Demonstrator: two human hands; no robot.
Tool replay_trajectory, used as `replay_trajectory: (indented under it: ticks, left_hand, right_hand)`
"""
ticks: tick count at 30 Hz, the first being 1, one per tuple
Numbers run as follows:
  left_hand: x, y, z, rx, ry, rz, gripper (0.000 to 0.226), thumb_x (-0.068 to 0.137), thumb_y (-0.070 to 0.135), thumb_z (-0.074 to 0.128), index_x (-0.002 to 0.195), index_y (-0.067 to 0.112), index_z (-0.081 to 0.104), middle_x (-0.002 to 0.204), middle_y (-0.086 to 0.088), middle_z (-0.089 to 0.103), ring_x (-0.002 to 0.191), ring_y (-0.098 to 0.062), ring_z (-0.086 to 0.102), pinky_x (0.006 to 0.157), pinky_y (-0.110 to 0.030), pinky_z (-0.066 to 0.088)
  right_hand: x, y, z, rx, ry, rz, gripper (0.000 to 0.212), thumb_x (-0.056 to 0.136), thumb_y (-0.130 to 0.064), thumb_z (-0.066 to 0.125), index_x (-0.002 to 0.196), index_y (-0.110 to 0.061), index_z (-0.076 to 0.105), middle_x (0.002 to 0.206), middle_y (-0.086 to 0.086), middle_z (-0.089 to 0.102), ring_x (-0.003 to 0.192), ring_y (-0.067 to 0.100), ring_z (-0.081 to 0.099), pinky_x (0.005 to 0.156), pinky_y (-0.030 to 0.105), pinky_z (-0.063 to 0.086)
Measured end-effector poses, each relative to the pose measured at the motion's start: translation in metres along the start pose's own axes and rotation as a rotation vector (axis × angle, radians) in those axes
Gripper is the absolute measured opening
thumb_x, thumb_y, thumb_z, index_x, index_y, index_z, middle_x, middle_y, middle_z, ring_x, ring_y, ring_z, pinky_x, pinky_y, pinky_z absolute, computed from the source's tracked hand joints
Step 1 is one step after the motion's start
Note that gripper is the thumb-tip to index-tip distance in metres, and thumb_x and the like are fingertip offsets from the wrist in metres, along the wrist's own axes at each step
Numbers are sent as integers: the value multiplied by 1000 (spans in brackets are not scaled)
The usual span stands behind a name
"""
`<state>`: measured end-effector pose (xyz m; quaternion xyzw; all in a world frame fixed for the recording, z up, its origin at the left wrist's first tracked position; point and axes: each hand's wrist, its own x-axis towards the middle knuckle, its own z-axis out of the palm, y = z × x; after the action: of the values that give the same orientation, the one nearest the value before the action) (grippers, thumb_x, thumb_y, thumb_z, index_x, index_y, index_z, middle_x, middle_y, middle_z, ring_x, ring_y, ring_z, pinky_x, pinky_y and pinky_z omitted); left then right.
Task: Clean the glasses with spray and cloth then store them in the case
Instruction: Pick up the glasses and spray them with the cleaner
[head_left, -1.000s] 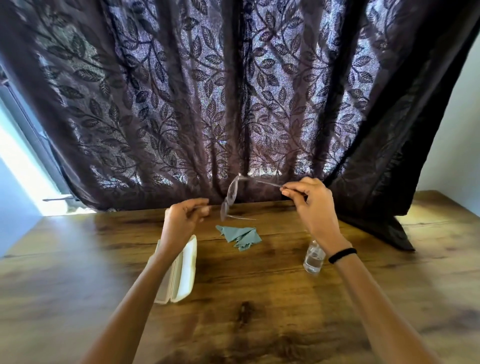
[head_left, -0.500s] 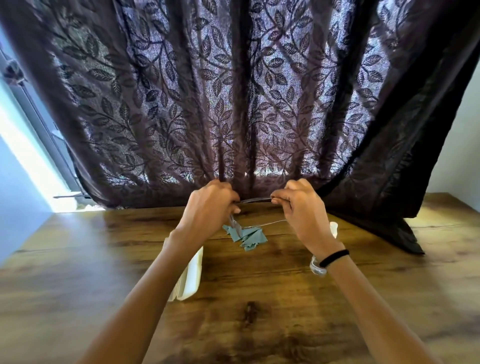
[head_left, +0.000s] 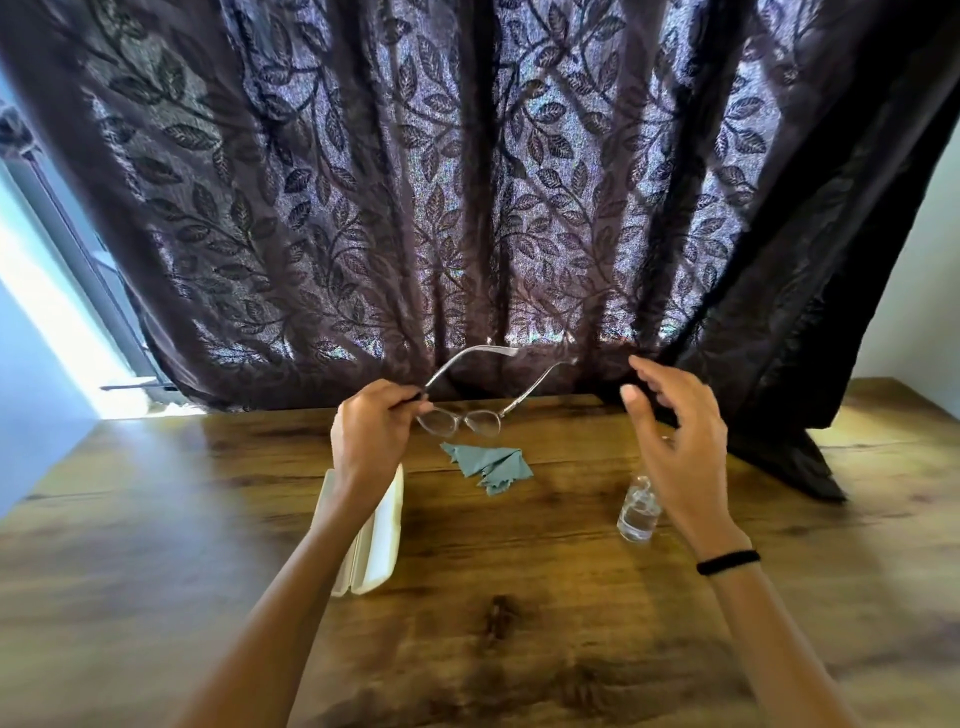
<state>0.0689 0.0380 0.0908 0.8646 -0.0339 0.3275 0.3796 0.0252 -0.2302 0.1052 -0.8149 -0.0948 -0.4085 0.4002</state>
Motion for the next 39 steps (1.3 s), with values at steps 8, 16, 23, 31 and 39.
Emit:
replay_trajectory:
  ticks: [8,16,23,31,39]
  left_hand:
    - [-9,-2,13,-283,60,-146,13,71,4,76,84,6,74,80,0,70,68,0,62,70,-12,49]
    - [-16,0,23,-462,89,-165,21,71,-1,75,82,16,71,77,5,70,74,-8,67,74,-19,54]
    - [-15,3,33,-491,108,-124,24,71,-5,73,82,16,70,76,7,68,72,1,65,70,-11,51]
    - [-15,2,37,-442,141,-95,21,72,-3,73,82,15,69,79,0,68,73,-2,63,67,-4,47]
    - [-18,-3,42,-459,153,-100,20,72,0,75,81,17,70,78,1,70,72,0,65,67,-10,50]
  right_hand:
    - [-59,45,5,-15,-54,81,70,84,-29,60,143,-27,23,122,-13,37,110,-13,39,85,4,37]
    - [-78,63,14,-53,-150,83,74,87,-10,57,142,-36,16,109,-6,45,92,1,51,78,25,45]
    - [-55,6,41,87,-223,0,60,92,-35,43,142,-40,11,101,-16,40,66,10,46,55,30,49]
    - [-31,-34,71,211,-395,-101,56,88,-22,59,138,-28,33,111,-1,54,59,-3,51,50,7,40]
    - [-28,-34,76,244,-371,-58,49,88,-22,58,132,-31,36,104,-19,48,75,0,54,60,8,45]
